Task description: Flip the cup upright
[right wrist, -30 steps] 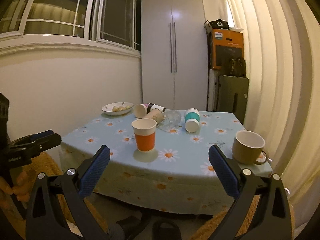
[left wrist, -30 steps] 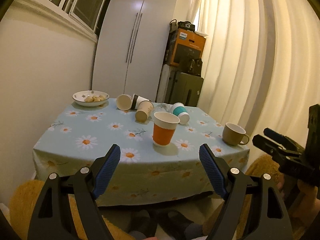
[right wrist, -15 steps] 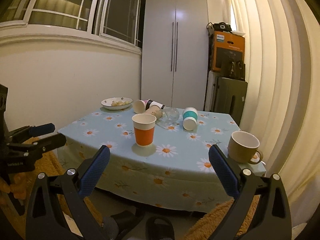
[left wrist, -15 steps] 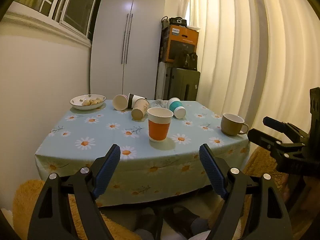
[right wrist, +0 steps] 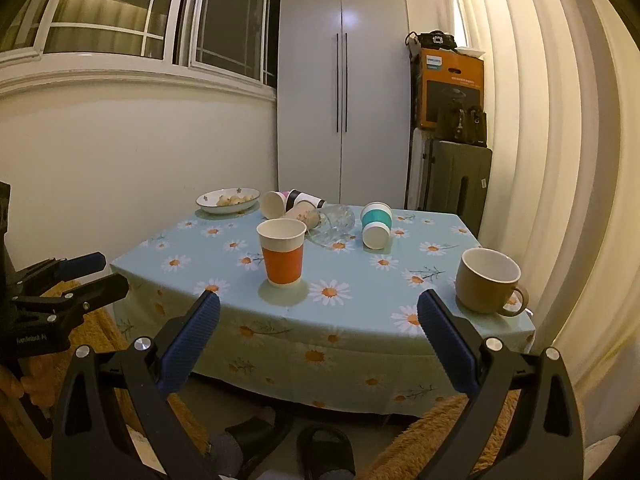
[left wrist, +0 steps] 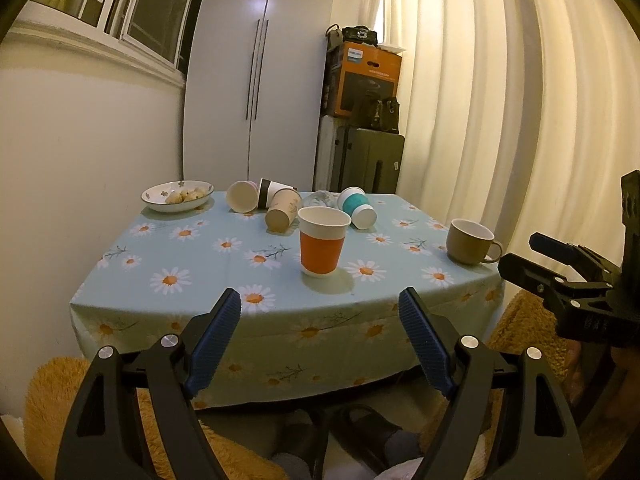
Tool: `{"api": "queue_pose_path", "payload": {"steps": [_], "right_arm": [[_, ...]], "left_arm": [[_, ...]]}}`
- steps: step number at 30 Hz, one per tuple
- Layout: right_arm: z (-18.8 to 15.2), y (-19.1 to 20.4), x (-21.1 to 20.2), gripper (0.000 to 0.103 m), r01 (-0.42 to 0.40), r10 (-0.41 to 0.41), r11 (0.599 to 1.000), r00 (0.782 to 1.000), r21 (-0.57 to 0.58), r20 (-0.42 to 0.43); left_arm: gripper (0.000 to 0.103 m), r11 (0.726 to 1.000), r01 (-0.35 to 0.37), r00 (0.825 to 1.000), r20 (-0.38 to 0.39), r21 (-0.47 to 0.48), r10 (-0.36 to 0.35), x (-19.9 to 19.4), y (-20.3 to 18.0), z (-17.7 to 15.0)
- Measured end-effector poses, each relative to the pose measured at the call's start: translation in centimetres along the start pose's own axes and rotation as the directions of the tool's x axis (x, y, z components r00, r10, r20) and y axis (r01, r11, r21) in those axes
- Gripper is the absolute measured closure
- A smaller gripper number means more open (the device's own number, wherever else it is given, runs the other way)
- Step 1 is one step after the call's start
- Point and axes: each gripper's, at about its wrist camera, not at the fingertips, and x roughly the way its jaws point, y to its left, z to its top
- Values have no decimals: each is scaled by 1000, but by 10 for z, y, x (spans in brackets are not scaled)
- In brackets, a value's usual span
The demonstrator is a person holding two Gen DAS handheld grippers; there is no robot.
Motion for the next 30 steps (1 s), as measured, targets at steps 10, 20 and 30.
{"api": "queue_pose_path", "payload": {"steps": [10,20,30], "right_arm": [[-1,1,0,5,-2,2,1000,1000,1,-5],[-2,0,1,5,-4,4,1000,1000,3,-9],[-3,-2,2,5,-3,3,1000,1000,-3,-14]], "left_arm": [[24,1000,-1,1000,-4,1,1,1,0,0],[24,1000,0,1000,-5,-1,0,1,0,-1],[24,1000,-1,1000,-4,-1,1,1,-1,-1]]}}
